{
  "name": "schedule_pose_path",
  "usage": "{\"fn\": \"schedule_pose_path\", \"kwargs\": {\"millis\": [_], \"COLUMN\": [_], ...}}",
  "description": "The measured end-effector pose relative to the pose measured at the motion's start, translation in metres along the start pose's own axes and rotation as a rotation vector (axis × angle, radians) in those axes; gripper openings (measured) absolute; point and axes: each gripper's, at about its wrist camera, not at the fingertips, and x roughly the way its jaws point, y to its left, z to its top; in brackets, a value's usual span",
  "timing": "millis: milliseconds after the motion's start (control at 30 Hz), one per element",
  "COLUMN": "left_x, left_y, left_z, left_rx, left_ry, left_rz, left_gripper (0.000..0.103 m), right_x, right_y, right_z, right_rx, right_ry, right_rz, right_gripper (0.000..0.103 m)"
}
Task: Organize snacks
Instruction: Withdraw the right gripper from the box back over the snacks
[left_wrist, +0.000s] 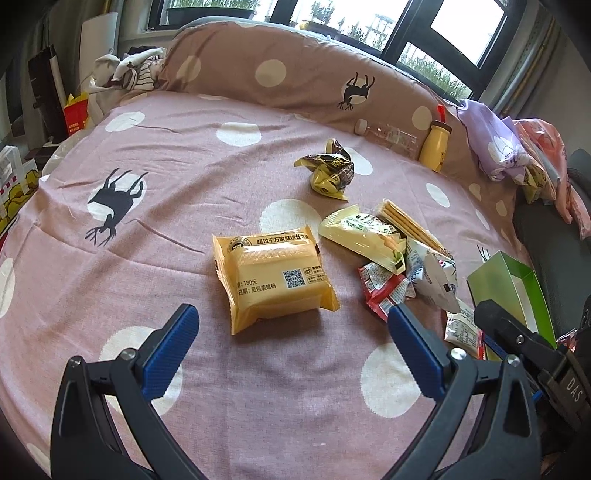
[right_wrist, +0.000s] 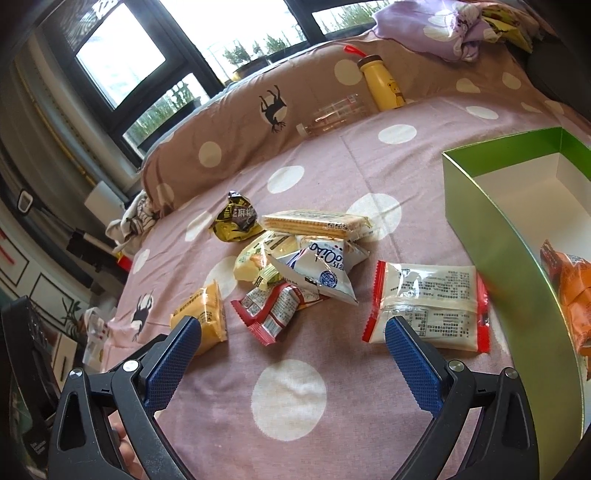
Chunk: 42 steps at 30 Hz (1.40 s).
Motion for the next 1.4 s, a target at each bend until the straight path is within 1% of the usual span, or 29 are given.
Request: {"fn": "schedule_pose_path", "kwargs": {"millis": [133,700,1067,1100,1200,1300,1400], "left_x": [0.001,-0.002,-0.006,-0.007,-0.009,-0.01,-0.01], "left_y": [-0.002,-0.008,-0.005,-0.005,-0.003,-0.002,0.0], "left_z": [-0.001,-0.003,-0.001,-0.001,0.001,0.003,0.005], "left_rx": [0.0,0.009,-0.019,-0.025,-0.039,-0.043,-0.04], "left_ry": [0.006,0.005,0.012,0.014,0.016,0.013,0.028], "left_rz": [-0.022,-0.051,-0.103,-0.113,-0.146,-0.145,-0.135], "left_gripper": [0.102,0.102,0.099,0.099,0.097,0.094,0.092], "right_x": [-0.002,-0.003,-0.005,-0.006,-0.012,-0.015,-0.014], "right_y": [-0.001,-0.003,0.003,0.004,0.008,0.007,0.004], "right_z": [0.001,0.002,-0.001,-0.002,-0.001,0.003,0.016], "right_rx": [-0.003,-0.013,-0.048,-0.049,-0.067,-0.062,-0.036], "right_ry": [-0.007,-0.007,-0.01,-0.016,-0.033,-0.032,-0.003], "right_rz": [-0.008,-0.012,-0.041,-0.043,-0.039,-0.034,-0.028], "right_gripper": [0.1,0.1,0.1,0.1,0.093,0.092,0.092]}}
